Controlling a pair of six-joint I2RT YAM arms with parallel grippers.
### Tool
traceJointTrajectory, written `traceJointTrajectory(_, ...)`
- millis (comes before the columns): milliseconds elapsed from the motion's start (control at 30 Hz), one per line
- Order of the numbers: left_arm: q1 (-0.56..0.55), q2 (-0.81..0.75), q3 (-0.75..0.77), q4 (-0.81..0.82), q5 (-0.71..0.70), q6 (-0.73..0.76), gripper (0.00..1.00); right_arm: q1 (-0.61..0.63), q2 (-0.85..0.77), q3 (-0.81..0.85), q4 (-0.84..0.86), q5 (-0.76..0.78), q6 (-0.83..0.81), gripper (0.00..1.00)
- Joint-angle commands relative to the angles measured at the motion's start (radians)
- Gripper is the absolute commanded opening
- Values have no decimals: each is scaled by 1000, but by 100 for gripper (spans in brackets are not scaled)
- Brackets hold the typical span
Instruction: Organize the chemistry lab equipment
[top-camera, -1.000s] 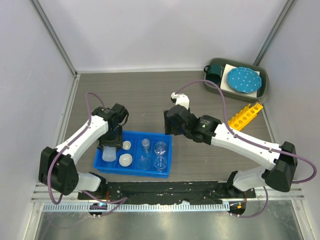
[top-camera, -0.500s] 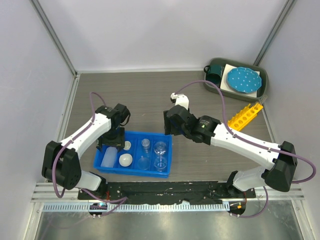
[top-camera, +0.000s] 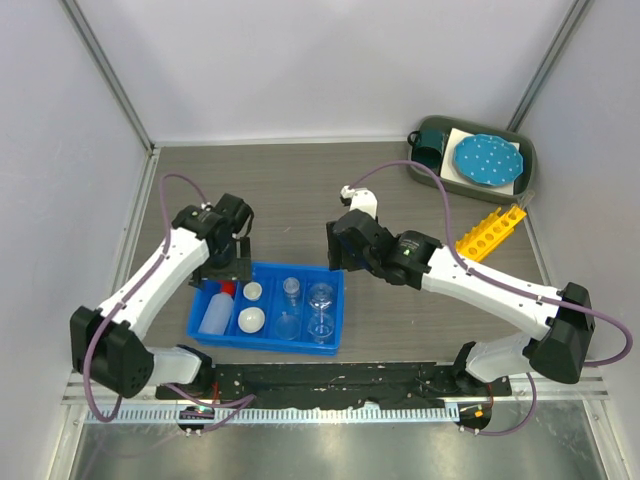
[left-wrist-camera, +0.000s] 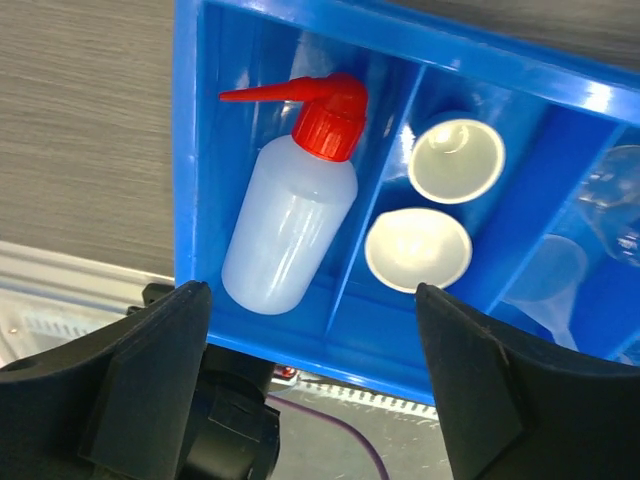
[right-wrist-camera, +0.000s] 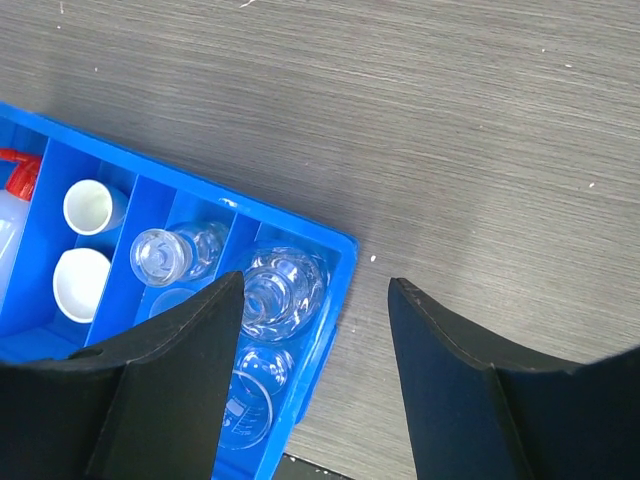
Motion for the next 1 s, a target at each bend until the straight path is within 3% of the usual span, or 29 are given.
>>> traceJointTrajectory(0, -2, -89, 60, 10, 52, 9, 90, 5, -11, 44, -29, -31, 8, 65)
traceJointTrajectory(67, -2, -117, 72, 15, 64, 9, 100, 5, -8, 35, -45, -40, 11, 65)
traceJointTrajectory(400, -2, -193, 90, -12, 39, -3, 100, 5, 47, -80, -59, -94, 86, 65)
traceJointTrajectory(967, -2, -258, 96, -38, 47, 51, 100, 5, 174, -122, 36, -118, 207, 61)
